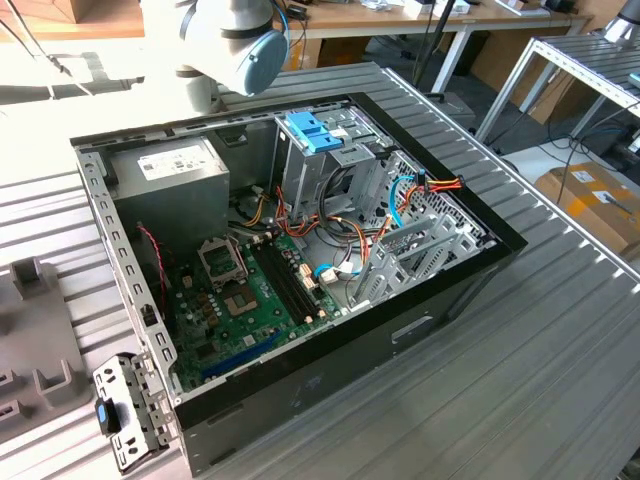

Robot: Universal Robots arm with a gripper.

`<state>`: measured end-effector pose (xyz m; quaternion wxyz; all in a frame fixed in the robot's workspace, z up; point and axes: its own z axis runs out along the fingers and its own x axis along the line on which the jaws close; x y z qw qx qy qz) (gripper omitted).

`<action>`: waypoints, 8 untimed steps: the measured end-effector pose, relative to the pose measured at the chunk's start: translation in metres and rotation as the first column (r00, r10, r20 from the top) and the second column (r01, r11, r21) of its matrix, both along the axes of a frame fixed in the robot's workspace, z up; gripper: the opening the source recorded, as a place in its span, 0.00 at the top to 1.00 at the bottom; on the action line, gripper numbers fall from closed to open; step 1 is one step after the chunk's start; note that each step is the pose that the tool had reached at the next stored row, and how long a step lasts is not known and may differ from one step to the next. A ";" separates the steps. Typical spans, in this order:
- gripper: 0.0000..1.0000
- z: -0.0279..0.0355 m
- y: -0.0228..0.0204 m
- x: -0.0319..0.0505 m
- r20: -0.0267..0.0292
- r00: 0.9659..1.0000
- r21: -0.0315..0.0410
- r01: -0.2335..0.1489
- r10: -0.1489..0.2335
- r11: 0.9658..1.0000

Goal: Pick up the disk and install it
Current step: 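Pick up the disk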

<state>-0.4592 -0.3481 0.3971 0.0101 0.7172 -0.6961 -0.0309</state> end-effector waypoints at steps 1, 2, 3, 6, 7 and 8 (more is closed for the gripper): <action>0.63 0.0004 0.0000 0.0000 0.000 1.000 0.000 0.000 0.000 1.000; 0.63 0.0009 0.0000 0.0000 0.000 1.000 0.000 0.000 0.000 1.000; 0.63 0.0017 0.0000 0.0000 0.000 1.000 0.000 0.000 0.000 1.000; 0.63 0.0044 0.0000 0.0000 0.000 1.000 0.000 0.000 0.000 1.000; 0.63 0.0051 0.0000 0.0000 0.000 1.000 0.000 0.000 0.000 1.000; 0.63 0.0054 0.0000 0.0000 0.000 1.000 0.000 0.000 0.000 1.000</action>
